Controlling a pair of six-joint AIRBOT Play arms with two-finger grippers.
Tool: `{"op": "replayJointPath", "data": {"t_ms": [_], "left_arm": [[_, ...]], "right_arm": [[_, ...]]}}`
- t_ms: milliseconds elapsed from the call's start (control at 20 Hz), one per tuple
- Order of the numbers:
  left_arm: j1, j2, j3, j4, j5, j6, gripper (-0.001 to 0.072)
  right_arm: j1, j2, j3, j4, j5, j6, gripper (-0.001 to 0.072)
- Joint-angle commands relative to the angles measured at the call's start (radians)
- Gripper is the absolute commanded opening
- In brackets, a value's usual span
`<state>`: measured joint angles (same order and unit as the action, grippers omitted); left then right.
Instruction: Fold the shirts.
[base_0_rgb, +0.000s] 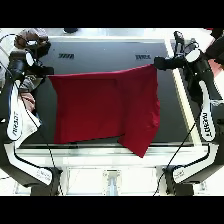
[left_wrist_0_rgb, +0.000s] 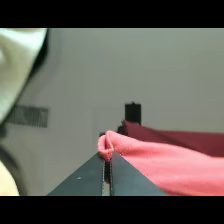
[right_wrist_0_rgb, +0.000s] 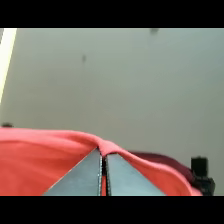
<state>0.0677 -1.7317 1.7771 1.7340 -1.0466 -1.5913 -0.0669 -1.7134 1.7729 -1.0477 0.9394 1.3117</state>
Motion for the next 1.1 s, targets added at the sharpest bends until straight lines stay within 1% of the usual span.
{"op": "replayJointPath", "data": {"t_ms": [0,100,150,300,350,450,550,650,800,900,1050], "left_arm": [[-0.023,-0.040,0.059,0.042,0.018,-0.032,0.0010],[-0.032,-0.027,0.058,0.043,-0.013,-0.032,0.0010],[-0.037,-0.015,0.056,0.042,-0.018,-0.032,0.0010],[-0.058,0.032,0.024,0.042,-0.035,-0.031,0.0010],[-0.062,0.052,-0.014,0.042,-0.045,-0.024,0.0010],[-0.061,0.096,-0.132,0.042,-0.047,-0.025,0.0011],[-0.061,0.151,-0.283,0.043,-0.032,-0.025,0.0010],[-0.061,0.210,-0.419,0.043,0.017,-0.025,0.0010],[-0.061,0.237,-0.518,0.041,0.026,-0.025,0.0011],[-0.062,0.237,-0.549,0.000,0.036,-0.025,0.0011],[-0.062,0.236,-0.567,-0.076,0.041,-0.024,0.0012]], "right_arm": [[-0.014,-0.026,0.060,-0.006,0.018,0.015,0.0007],[-0.008,-0.025,0.084,-0.017,0.114,0.015,0.0006],[0.002,-0.019,0.086,-0.061,0.171,0.015,0.0006],[0.050,0.010,0.085,-0.335,0.314,0.042,0.0006],[0.064,0.013,0.083,-0.380,0.364,0.041,0.0006],[0.075,0.018,0.056,-0.390,0.415,0.040,0.0006],[0.081,0.033,-0.013,-0.388,0.414,0.040,0.0006],[0.082,0.049,-0.096,-0.385,0.415,0.041,0.0006],[0.082,0.060,-0.232,-0.382,0.408,0.041,0.0006],[0.082,0.058,-0.306,-0.381,0.349,0.042,0.0007],[0.082,0.058,-0.353,-0.360,0.235,0.043,0.0008]]}}
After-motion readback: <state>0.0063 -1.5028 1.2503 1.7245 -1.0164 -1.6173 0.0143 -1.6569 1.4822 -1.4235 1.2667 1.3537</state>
